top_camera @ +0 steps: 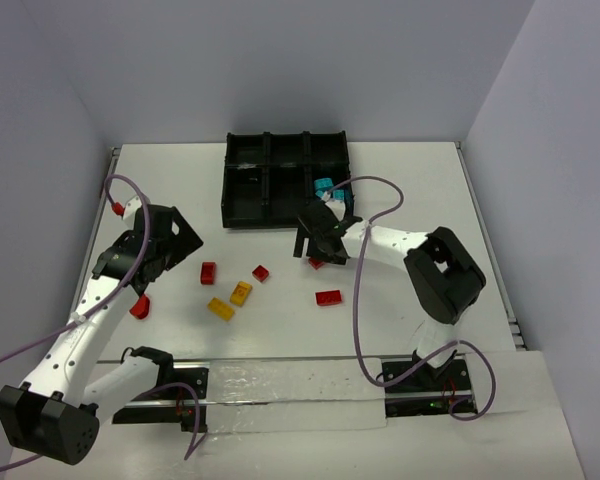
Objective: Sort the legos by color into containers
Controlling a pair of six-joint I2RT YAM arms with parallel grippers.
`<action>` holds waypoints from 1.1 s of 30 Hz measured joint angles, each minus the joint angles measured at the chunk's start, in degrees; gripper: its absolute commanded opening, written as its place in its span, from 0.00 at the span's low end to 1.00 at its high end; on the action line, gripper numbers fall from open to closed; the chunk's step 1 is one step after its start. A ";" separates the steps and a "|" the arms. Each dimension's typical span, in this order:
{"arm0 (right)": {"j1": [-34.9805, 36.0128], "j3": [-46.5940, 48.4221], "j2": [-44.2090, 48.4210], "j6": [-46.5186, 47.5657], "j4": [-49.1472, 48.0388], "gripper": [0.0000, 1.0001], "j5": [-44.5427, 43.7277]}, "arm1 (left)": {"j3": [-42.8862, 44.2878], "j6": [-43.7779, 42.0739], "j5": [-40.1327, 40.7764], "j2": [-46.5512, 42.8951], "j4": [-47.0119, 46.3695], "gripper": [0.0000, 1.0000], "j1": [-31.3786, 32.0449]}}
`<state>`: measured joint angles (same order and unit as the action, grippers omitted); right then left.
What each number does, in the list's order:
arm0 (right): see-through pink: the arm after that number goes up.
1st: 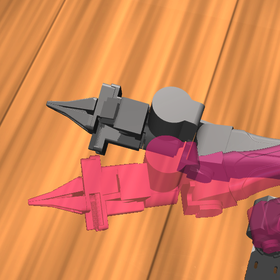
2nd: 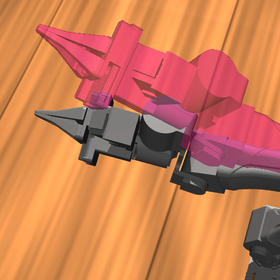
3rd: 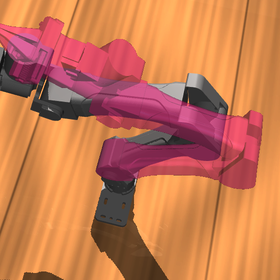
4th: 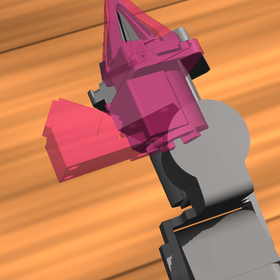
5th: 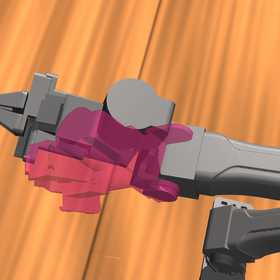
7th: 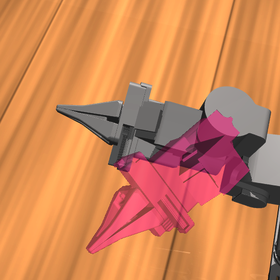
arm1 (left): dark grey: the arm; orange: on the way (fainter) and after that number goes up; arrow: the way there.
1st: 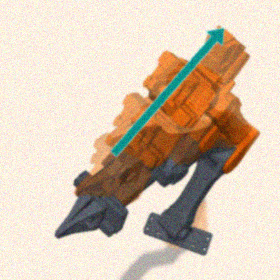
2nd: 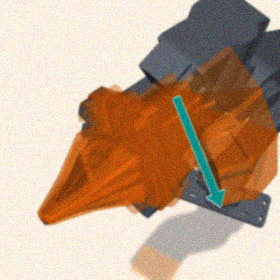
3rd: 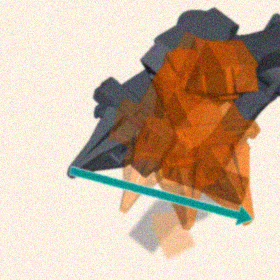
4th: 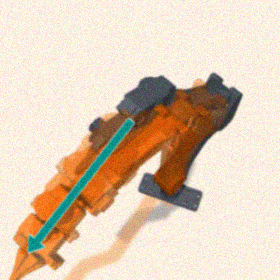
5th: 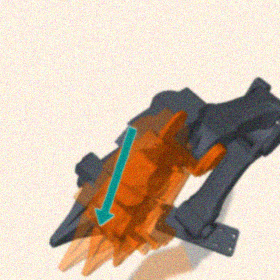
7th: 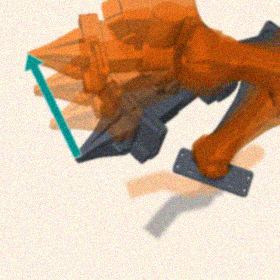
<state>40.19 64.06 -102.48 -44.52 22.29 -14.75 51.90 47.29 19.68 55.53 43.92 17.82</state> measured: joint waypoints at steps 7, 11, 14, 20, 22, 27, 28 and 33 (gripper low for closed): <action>0.65 3.30 -3.85 0.07 0.21 0.63 -0.41 | 0.00 -0.16 0.00 0.00 0.00 0.98 0.00; 1.07 4.34 -3.97 0.21 0.43 0.41 -1.27 | 0.00 -0.22 0.02 -0.04 0.00 0.98 0.00; 1.84 4.81 -3.97 0.76 0.69 0.35 -2.31 | 0.00 -0.37 0.02 -0.09 0.00 0.98 0.00; 3.91 5.06 -3.47 1.78 2.12 0.31 -4.33 | -0.02 -0.39 0.01 -0.31 -0.01 0.98 0.00; 4.28 5.13 -2.59 2.22 2.87 0.31 -4.83 | -0.05 -0.39 0.02 -0.35 -0.02 0.98 0.00; 4.41 9.81 -1.22 4.03 5.27 0.32 -6.65 | -0.19 -0.39 0.02 -0.35 -0.02 0.98 0.00; 4.37 11.75 -1.23 4.57 5.56 0.32 -7.06 | -0.21 -0.39 0.01 -0.35 -0.02 0.98 0.00; 3.51 23.72 -3.31 7.29 7.61 0.32 -8.62 | -0.24 -0.42 0.00 -0.35 -0.02 0.98 0.00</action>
<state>43.69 87.79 -105.79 -37.23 29.90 -23.37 51.66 46.87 19.69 55.18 43.90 17.82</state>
